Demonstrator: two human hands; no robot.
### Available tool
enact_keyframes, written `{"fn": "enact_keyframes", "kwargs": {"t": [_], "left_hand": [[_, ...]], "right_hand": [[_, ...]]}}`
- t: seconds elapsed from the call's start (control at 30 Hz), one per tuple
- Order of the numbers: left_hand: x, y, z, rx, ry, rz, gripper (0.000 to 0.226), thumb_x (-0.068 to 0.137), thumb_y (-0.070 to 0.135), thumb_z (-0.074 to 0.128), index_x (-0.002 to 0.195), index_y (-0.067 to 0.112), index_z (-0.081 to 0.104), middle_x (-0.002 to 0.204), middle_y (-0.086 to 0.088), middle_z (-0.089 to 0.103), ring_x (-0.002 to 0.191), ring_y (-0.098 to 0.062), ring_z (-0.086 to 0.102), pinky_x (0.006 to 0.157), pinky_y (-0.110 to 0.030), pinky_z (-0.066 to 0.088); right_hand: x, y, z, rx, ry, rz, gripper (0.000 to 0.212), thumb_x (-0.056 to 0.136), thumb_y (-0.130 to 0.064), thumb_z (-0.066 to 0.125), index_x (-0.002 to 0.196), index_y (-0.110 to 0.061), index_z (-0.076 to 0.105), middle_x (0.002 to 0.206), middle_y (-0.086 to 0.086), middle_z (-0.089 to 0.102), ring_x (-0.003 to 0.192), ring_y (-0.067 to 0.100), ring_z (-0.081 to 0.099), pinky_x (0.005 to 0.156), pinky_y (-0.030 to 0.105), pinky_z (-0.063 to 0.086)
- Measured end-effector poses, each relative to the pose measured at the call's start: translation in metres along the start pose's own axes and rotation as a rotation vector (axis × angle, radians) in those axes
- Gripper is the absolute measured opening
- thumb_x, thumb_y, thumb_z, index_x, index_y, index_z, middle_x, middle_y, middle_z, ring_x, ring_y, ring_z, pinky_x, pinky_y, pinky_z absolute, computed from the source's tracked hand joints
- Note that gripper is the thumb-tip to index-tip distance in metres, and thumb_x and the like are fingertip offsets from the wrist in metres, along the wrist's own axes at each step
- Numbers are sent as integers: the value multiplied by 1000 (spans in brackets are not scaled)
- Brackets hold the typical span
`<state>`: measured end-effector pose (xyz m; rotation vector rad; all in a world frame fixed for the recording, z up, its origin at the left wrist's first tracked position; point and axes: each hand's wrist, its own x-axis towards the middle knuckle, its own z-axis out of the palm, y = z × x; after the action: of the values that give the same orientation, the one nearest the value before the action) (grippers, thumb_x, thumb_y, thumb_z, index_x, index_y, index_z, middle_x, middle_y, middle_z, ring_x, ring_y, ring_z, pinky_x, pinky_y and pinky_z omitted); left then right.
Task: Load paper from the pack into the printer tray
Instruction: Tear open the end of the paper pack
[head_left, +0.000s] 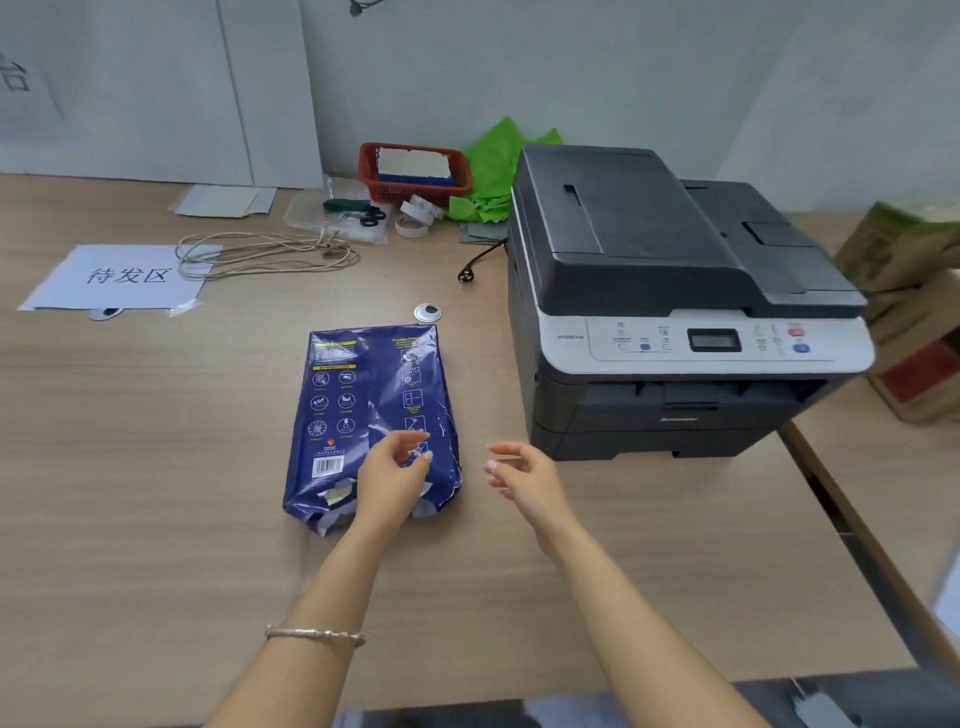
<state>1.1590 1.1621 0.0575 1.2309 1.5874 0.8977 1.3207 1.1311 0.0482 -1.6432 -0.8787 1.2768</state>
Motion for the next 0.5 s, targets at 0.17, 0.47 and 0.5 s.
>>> {"fn": "enact_keyframes", "kwargs": {"t": [0.17, 0.47, 0.5], "left_hand": [[-23, 22, 52, -3, 44, 12, 24, 84, 9, 59, 108, 11, 63, 102, -4, 65, 98, -18, 58, 89, -32, 46], [-65, 49, 131, -82, 65, -50, 25, 87, 14, 58, 111, 14, 62, 105, -4, 63, 95, -17, 58, 80, -27, 43], [-68, 50, 139, -95, 58, -58, 25, 87, 12, 57, 112, 12, 62, 105, -5, 62, 94, -17, 57, 79, -27, 43]], "right_hand": [[-1, -2, -48, 24, -34, -30, 18, 90, -6, 59, 107, -12, 61, 91, 5, 61, 67, 7, 58, 53, 5, 44], [-11, 2, -128, 66, -42, -35, 21, 89, -5, 58, 109, -9, 64, 107, 17, 68, 73, 12, 62, 74, 18, 51], [-13, 4, -134, 80, -35, -32, 20, 89, -4, 58, 107, -10, 64, 104, 16, 68, 74, 12, 63, 78, 23, 51]]}}
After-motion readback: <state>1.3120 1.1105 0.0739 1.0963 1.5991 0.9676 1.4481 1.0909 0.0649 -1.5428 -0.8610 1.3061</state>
